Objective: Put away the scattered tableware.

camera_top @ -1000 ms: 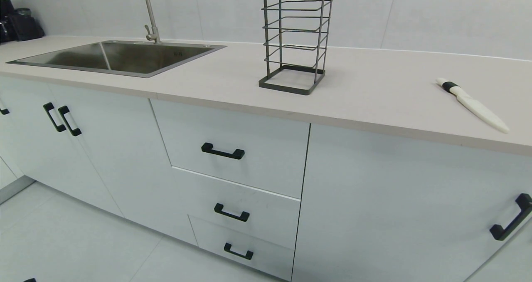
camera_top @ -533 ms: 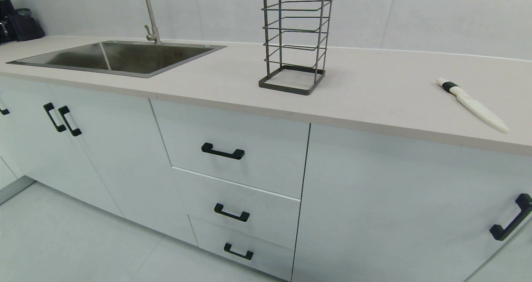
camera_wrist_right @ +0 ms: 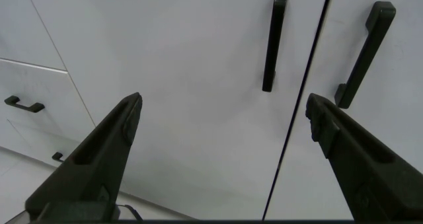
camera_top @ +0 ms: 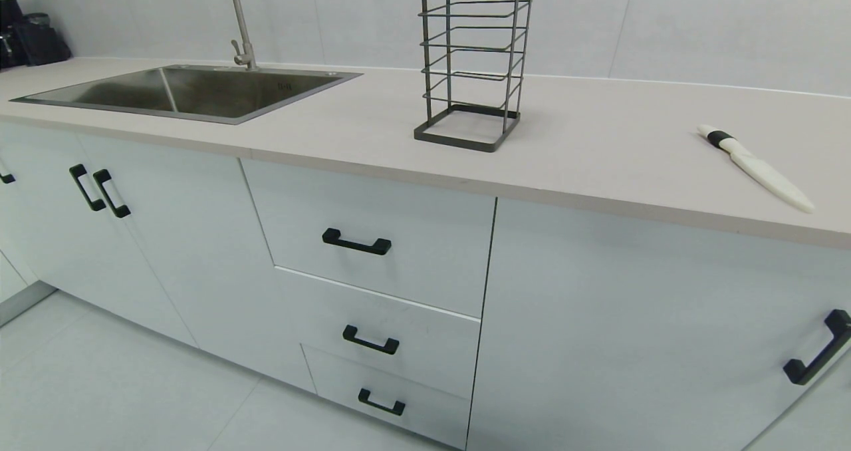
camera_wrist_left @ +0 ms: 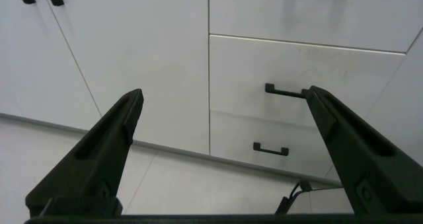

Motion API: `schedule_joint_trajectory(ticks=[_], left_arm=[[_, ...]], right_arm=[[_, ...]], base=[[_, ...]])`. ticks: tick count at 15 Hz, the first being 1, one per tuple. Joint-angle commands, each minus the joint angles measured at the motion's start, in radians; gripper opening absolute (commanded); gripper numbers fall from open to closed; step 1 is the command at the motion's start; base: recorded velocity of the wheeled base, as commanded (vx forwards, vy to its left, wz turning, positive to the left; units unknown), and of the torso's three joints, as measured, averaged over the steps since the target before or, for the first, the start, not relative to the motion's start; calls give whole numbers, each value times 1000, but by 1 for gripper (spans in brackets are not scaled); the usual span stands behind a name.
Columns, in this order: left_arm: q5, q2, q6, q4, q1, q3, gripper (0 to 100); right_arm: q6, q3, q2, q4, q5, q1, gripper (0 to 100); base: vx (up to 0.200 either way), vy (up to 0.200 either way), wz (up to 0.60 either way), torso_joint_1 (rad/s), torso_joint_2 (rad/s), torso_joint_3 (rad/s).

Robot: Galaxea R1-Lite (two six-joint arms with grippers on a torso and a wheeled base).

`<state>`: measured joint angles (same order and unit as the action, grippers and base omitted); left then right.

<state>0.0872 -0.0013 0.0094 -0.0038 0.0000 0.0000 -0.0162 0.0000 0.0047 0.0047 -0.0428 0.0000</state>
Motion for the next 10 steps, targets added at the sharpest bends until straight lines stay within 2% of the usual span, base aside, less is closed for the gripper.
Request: schedule_joint_trajectory(ticks=[1, 3, 9, 10], left_arm=[[0, 1, 0, -1, 0, 0, 100], [0, 1, 3, -1, 0, 0, 100], [2, 1, 6, -1, 0, 0, 100], [0, 1, 1, 1, 0, 0, 100]], right_arm=[[1, -2, 1, 1, -2, 0, 100], [-4, -2, 0, 1, 0, 0, 100], [-5, 0, 1, 0, 0, 0, 100], [-4, -2, 1, 0, 0, 0, 100]], base=[[0, 0, 0, 0, 0, 0], [0, 0, 0, 0, 0, 0], [0, 0, -600, 2, 1, 2], [0, 0, 0, 0, 0, 0]])
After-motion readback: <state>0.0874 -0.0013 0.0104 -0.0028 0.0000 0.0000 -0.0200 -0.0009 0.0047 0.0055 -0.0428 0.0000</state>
